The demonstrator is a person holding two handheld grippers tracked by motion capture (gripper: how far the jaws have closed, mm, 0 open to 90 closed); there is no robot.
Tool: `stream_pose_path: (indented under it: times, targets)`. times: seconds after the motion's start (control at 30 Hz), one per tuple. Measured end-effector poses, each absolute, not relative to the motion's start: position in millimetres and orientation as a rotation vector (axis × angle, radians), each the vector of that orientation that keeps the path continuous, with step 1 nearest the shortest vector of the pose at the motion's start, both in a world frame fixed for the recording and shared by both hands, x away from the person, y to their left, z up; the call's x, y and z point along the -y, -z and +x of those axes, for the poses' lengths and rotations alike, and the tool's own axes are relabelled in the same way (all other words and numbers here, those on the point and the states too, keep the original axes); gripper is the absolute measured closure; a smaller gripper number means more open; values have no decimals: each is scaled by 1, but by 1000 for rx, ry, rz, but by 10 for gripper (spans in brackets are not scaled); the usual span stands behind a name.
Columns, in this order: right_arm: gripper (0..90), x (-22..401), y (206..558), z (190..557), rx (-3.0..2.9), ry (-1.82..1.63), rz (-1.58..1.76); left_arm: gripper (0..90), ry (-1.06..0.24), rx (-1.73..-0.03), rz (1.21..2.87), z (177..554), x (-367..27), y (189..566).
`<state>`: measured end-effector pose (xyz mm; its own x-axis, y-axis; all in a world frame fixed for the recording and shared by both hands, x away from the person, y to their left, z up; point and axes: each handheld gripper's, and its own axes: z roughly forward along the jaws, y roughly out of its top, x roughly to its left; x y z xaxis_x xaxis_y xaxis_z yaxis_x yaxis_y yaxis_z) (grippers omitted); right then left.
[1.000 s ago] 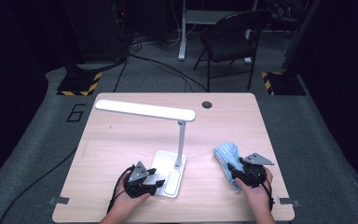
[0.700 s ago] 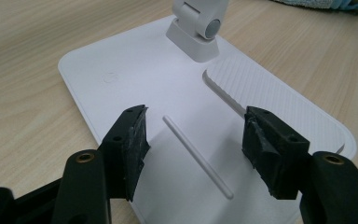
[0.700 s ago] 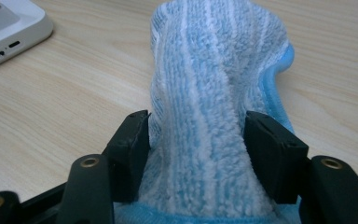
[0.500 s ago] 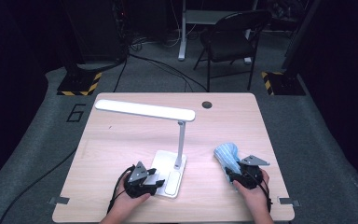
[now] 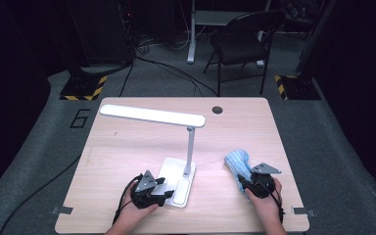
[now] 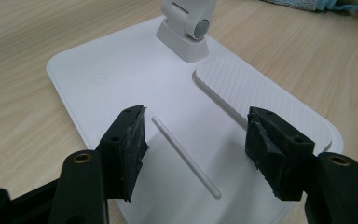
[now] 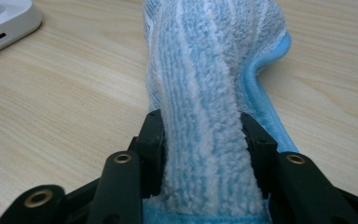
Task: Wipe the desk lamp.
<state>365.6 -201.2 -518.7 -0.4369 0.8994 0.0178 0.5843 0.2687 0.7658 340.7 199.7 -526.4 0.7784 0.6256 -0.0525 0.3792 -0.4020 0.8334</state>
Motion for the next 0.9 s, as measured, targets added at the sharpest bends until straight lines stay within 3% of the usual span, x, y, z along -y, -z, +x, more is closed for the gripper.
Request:
stream_pose_path:
  times: [0.9]
  targets:
    - [620,163,492,359,-2147,-1170,1221,384,-323,-700,2050,337,-195,526]
